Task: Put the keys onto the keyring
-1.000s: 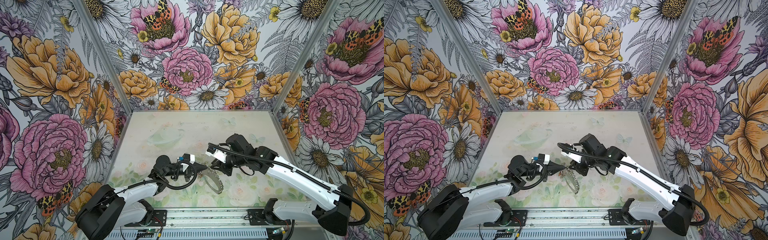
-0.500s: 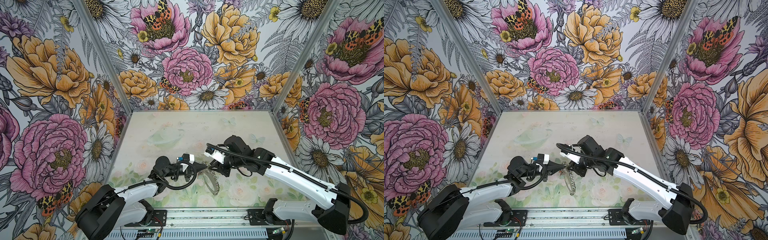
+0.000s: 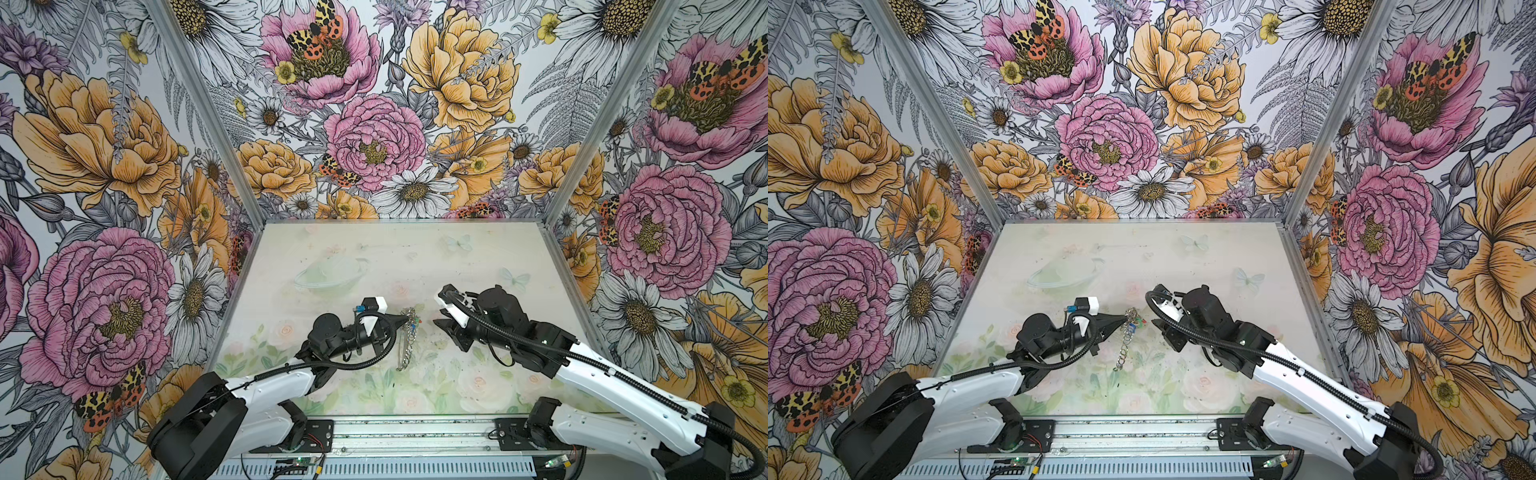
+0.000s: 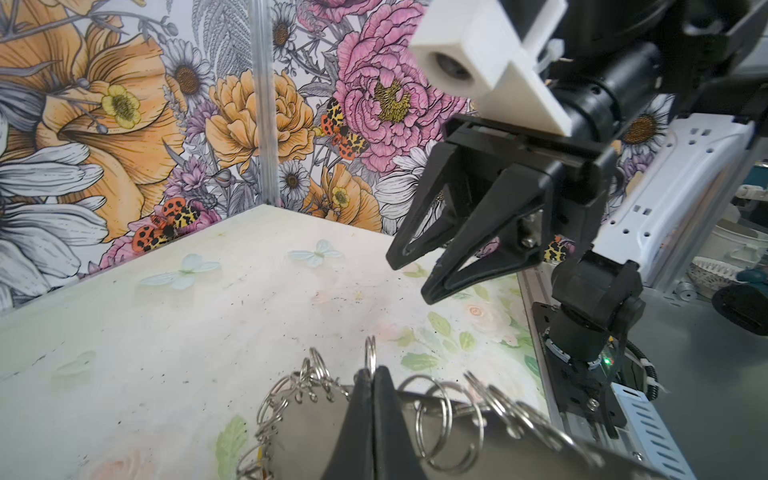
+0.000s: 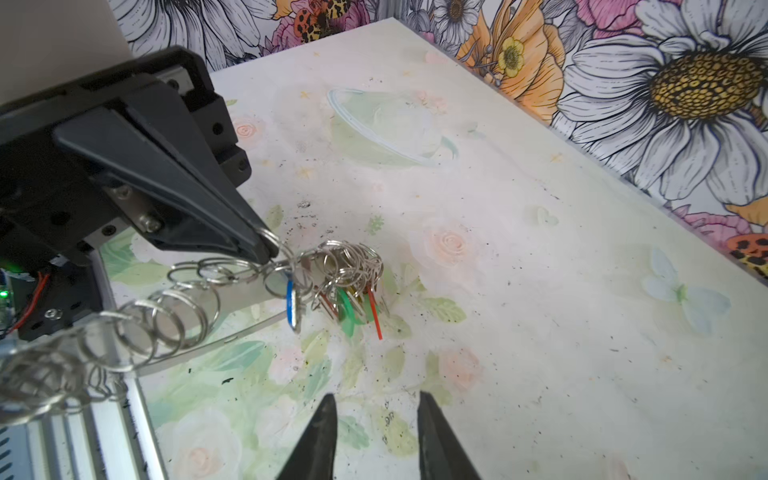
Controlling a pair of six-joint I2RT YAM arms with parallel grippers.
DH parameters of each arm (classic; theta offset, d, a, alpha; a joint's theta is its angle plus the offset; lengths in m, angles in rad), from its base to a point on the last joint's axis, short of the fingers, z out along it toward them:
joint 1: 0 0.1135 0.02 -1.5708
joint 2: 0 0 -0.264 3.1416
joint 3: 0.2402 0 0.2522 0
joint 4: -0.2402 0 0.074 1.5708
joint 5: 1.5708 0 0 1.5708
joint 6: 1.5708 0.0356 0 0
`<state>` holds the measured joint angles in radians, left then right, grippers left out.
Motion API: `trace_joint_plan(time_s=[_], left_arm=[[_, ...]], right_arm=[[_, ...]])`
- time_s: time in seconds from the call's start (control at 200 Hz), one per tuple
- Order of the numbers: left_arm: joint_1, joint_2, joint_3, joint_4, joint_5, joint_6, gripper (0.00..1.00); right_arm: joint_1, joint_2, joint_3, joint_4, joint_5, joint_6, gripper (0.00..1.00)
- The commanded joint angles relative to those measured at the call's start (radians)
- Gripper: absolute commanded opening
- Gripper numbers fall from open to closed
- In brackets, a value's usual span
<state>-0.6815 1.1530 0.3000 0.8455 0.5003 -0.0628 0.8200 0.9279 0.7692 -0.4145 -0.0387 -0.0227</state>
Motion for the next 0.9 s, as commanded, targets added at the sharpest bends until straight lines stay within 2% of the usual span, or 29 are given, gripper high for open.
trace_joint_plan(time_s=[0.0,0.105,0.175,0.28,0.425,0.656,0.896], left_arm=[[-0.009,-0.017,0.055,-0.041,-0.176,-0.050,0.00],[-0.012,0.001,0.105,-0.130,-0.296,-0.092,0.00],[-0.012,0.016,0.148,-0.206,-0.356,-0.125,0.00],[-0.013,0.046,0.184,-0.232,-0.349,-0.140,0.00],[-0.018,0.060,0.195,-0.223,-0.359,-0.160,0.00],[-0.025,0.081,0.229,-0.225,-0.367,-0.218,0.00],[-0.056,0.063,0.254,-0.234,-0.383,-0.258,0.00]], right_arm=[[-0.006,-0.043,-0.091,0.190,0.066,0.050,0.36],[-0.003,-0.054,-0.191,0.324,-0.016,0.096,0.35],[0.002,-0.067,-0.299,0.511,-0.046,0.164,0.35],[0.017,-0.064,-0.437,0.781,-0.041,0.229,0.35],[0.060,-0.009,-0.559,1.051,0.017,0.198,0.36],[0.068,0.181,-0.652,1.330,-0.061,0.216,0.38],[0.071,0.364,-0.677,1.569,-0.007,0.237,0.38]])
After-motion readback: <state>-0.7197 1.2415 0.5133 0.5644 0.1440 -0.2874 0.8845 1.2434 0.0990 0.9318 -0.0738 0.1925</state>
